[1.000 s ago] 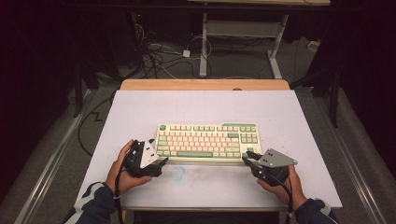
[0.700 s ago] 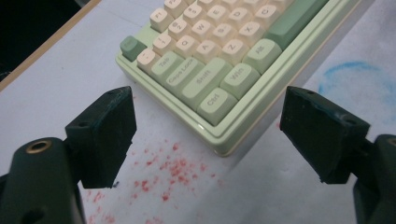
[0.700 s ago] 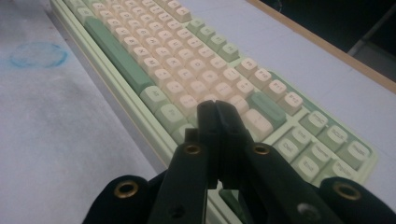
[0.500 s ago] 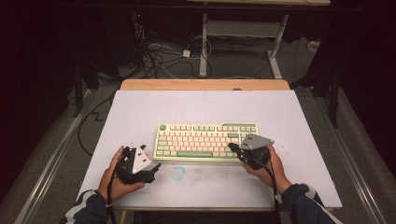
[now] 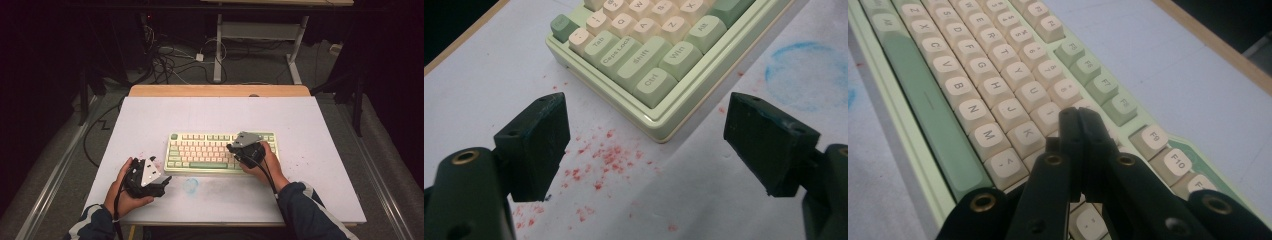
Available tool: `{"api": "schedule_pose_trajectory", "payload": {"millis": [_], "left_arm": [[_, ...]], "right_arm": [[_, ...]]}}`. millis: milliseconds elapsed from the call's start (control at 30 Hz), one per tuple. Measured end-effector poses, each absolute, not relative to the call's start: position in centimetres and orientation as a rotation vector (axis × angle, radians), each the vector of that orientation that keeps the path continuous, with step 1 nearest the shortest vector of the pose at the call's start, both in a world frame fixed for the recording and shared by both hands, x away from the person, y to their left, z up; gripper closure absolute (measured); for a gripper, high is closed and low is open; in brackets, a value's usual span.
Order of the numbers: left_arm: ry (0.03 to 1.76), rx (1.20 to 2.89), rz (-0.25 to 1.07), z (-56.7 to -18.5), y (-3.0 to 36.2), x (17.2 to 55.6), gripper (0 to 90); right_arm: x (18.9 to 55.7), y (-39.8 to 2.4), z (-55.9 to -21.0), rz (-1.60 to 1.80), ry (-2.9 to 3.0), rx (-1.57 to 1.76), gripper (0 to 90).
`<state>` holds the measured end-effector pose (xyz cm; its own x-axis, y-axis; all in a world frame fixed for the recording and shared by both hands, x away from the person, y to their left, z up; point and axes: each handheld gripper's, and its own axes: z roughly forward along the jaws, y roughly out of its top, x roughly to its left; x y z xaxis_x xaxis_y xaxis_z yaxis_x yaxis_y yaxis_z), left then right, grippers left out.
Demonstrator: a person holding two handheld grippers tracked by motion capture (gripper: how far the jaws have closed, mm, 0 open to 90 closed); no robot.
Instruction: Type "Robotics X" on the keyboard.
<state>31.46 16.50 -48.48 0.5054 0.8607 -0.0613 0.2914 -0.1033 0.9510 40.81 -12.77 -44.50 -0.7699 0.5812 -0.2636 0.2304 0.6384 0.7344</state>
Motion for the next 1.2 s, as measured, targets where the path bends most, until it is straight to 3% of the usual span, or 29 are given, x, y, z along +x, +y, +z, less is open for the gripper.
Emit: {"api": "schedule_pose_trajectory", "payload": {"millis": [600, 1200], "left_arm": [[0.999, 1.693, 0.662, -48.9, 16.4, 31.6, 17.3], [0.987, 1.710, 0.665, -49.1, 16.3, 31.6, 17.4]], "right_arm": [[41.6, -11.4, -45.4, 0.890, 2.406, 0.635, 90.0], [40.8, -13.2, -43.9, 0.995, 2.334, 0.664, 89.2]]}}
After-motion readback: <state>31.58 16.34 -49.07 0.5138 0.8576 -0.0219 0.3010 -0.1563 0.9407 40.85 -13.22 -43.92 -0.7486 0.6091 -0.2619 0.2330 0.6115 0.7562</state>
